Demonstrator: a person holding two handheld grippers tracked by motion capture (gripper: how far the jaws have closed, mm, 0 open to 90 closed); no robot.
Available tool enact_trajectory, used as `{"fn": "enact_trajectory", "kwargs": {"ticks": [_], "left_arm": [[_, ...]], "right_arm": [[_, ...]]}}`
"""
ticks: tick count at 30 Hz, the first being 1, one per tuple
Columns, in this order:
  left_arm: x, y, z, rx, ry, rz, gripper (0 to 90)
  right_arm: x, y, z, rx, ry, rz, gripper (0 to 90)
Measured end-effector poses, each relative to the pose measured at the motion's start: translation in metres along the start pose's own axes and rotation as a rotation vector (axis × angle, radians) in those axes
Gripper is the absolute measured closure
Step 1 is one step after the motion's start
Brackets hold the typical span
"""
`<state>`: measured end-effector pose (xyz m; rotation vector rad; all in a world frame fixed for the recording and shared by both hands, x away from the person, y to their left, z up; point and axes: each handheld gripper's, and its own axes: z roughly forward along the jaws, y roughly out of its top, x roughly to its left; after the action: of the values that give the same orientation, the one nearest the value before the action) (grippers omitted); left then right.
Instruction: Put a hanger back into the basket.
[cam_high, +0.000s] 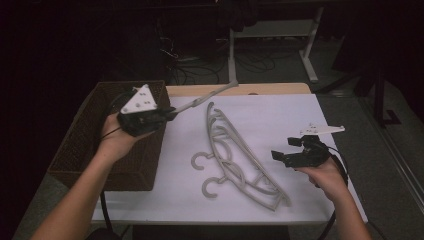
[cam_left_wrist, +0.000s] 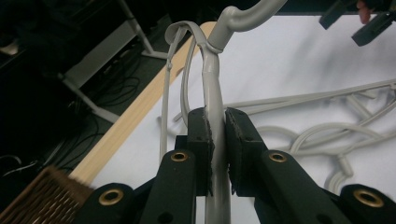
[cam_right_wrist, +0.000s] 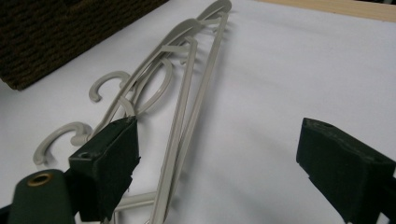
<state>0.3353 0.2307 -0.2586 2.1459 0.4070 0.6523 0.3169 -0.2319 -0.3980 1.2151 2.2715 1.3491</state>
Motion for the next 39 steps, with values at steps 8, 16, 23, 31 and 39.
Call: {"fn": "enact_trajectory", "kwargs": {"ticks": [8,16,23,31,39], "left_arm": [[0.031,-0.040,-0.042,0.024,0.076,-0.070,81.1],[0.052,-0.085,-0.073,0.026,0.147,-0.147,81.1],[0.061,-0.108,-0.099,0.024,0.205,-0.192,81.0],[0.065,-0.129,-0.100,0.071,0.215,-0.225,81.1],[0.073,-0.146,-0.077,0.132,0.185,-0.256,81.0]], "right_arm": [[0.004,-0.001,0.007,0.031,-0.023,-0.028,11.1],[0.005,-0.002,0.012,0.055,-0.049,-0.059,10.1],[0.004,-0.002,0.013,0.058,-0.057,-0.054,10.1],[0.004,-0.002,0.015,0.065,-0.059,-0.062,10.0],[0.004,-0.002,0.016,0.068,-0.058,-0.062,10.0]]}}
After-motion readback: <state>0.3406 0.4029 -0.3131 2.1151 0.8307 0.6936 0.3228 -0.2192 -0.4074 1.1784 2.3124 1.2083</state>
